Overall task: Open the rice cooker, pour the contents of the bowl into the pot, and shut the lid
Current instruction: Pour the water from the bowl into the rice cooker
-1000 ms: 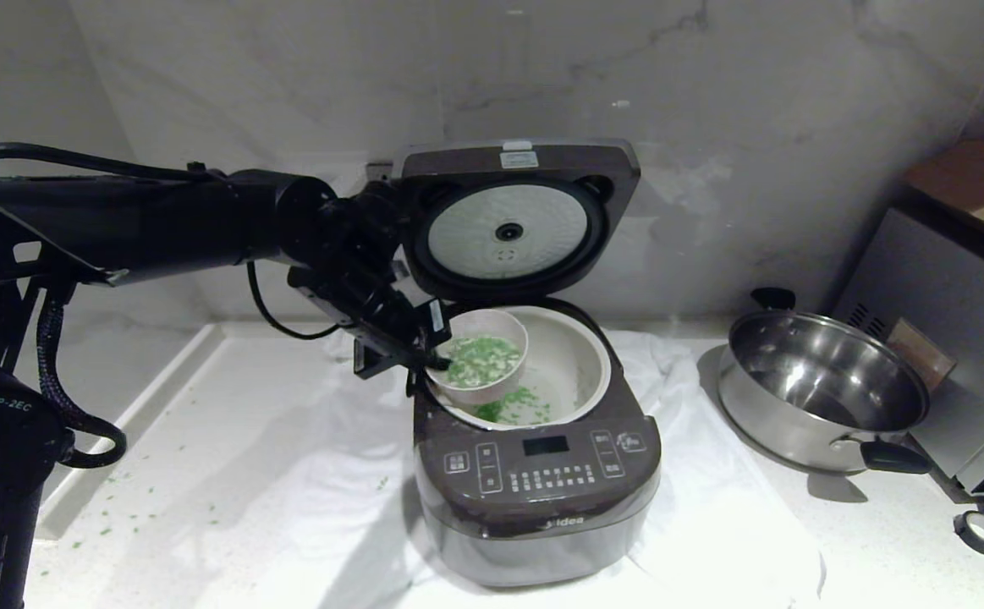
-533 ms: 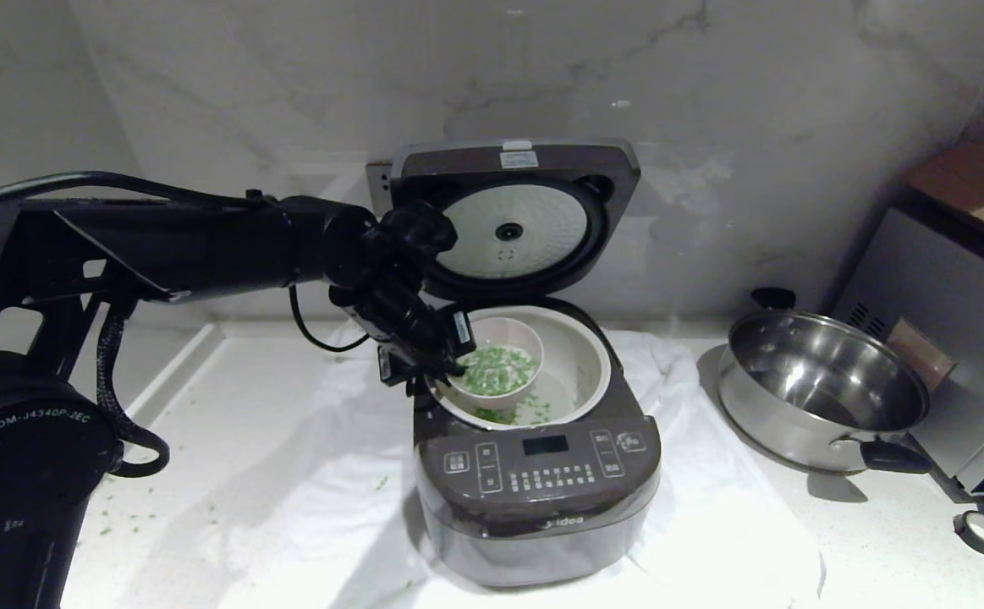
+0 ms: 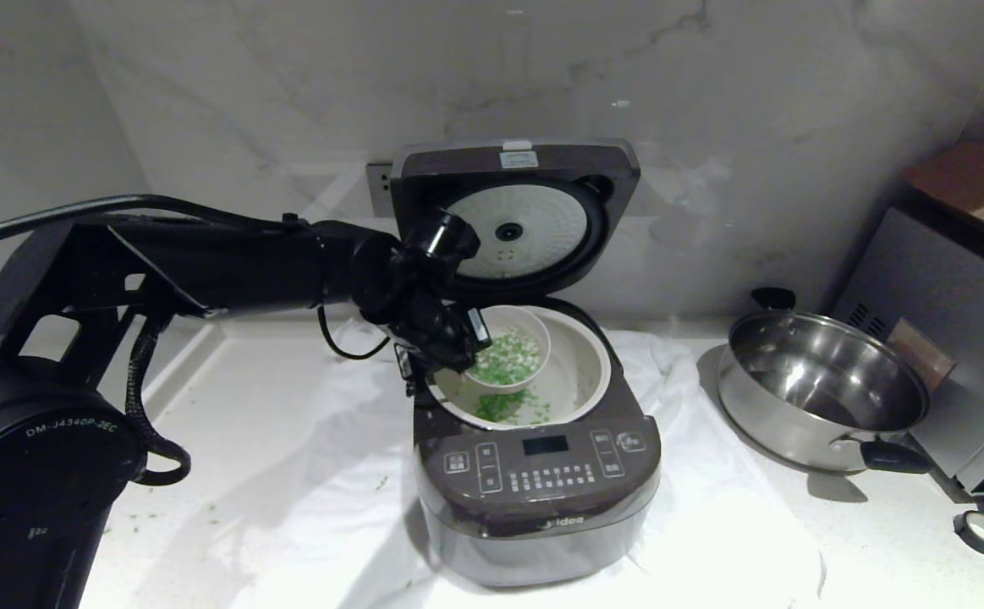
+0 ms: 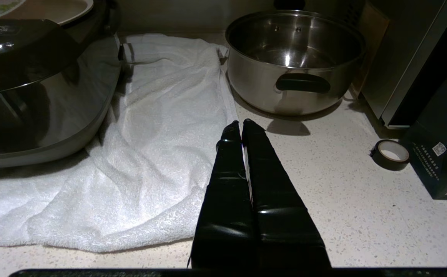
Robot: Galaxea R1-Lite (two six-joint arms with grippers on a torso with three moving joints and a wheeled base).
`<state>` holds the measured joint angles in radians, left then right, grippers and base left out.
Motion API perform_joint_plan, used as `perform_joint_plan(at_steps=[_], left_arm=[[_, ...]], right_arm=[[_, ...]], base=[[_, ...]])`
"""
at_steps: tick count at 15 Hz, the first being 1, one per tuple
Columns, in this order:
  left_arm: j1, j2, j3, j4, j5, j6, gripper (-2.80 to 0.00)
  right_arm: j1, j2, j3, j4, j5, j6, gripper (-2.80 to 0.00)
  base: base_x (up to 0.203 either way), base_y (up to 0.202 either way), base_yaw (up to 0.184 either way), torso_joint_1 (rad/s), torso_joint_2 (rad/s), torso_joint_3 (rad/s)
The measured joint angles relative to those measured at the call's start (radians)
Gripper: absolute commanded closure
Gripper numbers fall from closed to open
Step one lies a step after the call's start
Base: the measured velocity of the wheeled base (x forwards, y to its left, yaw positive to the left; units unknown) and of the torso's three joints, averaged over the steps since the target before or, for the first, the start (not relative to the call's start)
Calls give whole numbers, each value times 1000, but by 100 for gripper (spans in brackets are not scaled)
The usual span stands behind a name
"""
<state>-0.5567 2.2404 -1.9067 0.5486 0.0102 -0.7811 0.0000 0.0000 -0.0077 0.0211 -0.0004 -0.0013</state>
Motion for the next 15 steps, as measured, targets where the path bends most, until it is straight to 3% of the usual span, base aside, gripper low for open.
perform_joint_plan(at_steps=[5,10,15], left_arm=[[-9,1,121,-167,38,-15,0],[-6,-65,426,-657,46,49,0],[2,-84,600,-1118,48,148,0]], right_arm=[[0,0,0,0,0,0,0],[0,0,0,0,0,0,0],[0,0,0,0,0,0,0]], base=[[0,0,0,0,0,0],[0,0,0,0,0,0],[0,0,0,0,0,0]])
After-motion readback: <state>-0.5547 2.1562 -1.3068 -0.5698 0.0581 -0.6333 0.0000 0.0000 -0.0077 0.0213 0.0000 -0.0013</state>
